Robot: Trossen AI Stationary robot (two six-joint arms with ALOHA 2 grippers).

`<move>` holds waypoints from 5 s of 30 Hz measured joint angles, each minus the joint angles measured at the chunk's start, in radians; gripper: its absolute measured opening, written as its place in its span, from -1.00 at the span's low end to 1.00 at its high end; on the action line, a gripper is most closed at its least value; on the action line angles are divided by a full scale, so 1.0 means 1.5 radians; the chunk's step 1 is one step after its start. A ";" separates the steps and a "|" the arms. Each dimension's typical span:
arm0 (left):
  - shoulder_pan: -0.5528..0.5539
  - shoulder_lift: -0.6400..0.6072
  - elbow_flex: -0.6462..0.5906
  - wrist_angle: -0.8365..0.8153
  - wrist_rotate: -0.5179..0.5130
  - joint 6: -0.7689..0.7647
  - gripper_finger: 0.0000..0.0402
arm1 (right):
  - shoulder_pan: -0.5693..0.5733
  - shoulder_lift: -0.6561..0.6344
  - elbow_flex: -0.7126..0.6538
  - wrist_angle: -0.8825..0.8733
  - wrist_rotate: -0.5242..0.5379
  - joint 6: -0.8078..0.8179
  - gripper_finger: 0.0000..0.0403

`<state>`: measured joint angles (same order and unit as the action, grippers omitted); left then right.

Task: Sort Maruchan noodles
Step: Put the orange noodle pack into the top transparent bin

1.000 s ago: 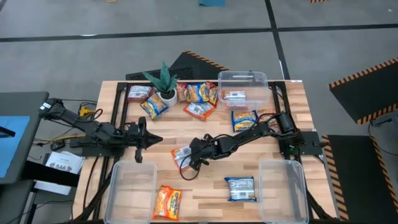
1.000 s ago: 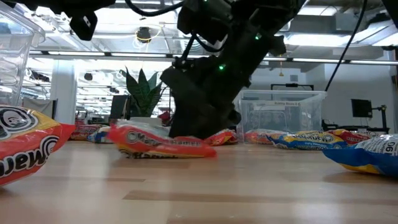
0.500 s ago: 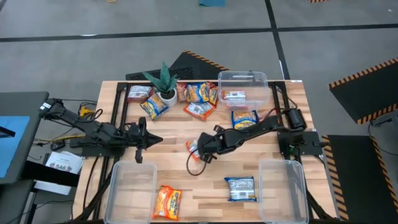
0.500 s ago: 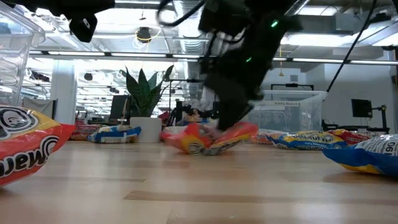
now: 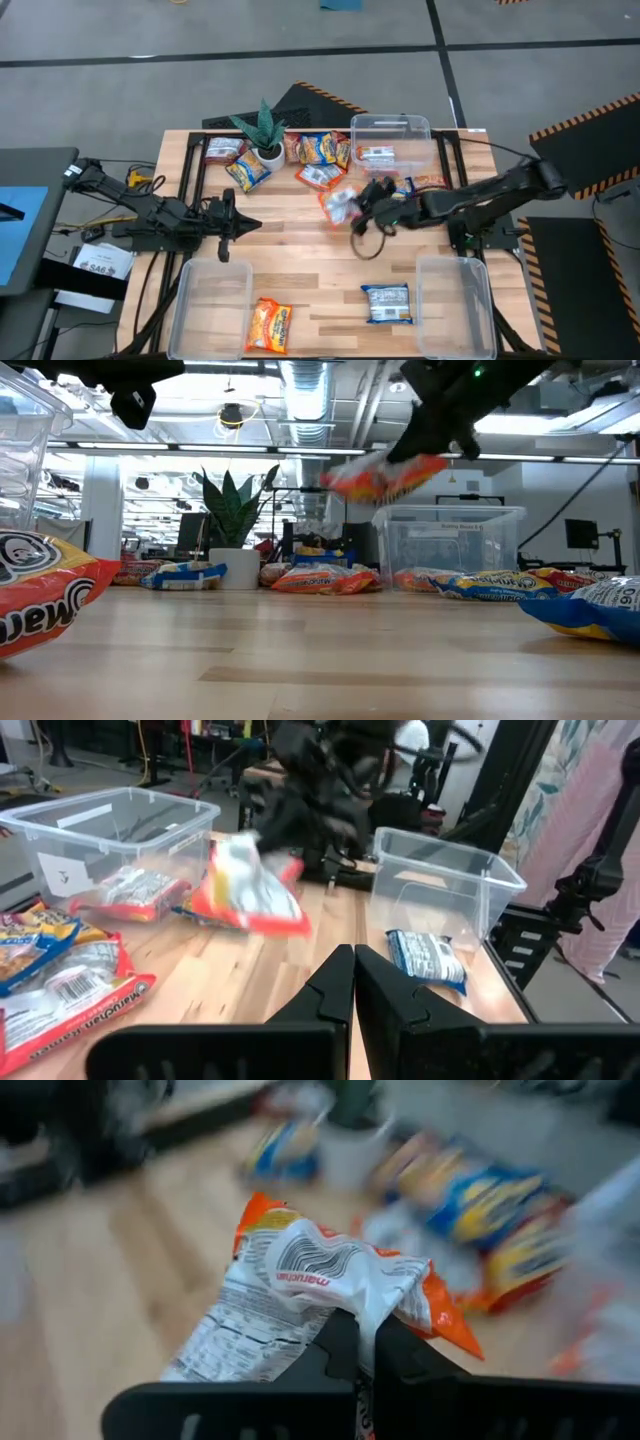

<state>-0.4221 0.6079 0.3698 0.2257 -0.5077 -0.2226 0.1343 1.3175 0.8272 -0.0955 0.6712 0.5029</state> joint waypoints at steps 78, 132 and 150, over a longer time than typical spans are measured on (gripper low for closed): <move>0.000 0.000 0.000 -0.002 -0.021 0.024 -1.00 | -0.168 0.541 0.351 -0.071 0.033 -0.296 0.16; 0.000 0.001 0.000 -0.023 -0.055 -0.004 -1.00 | -0.230 0.100 0.350 -0.642 0.261 -0.026 -0.97; 0.000 0.001 0.000 -0.040 -0.055 -0.004 -1.00 | -0.342 0.117 0.350 -0.545 0.053 -0.097 -0.94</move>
<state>-0.4217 0.6086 0.3698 0.1661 -0.5907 -0.2280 -0.3791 1.4937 1.3525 -0.9126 0.7507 0.3571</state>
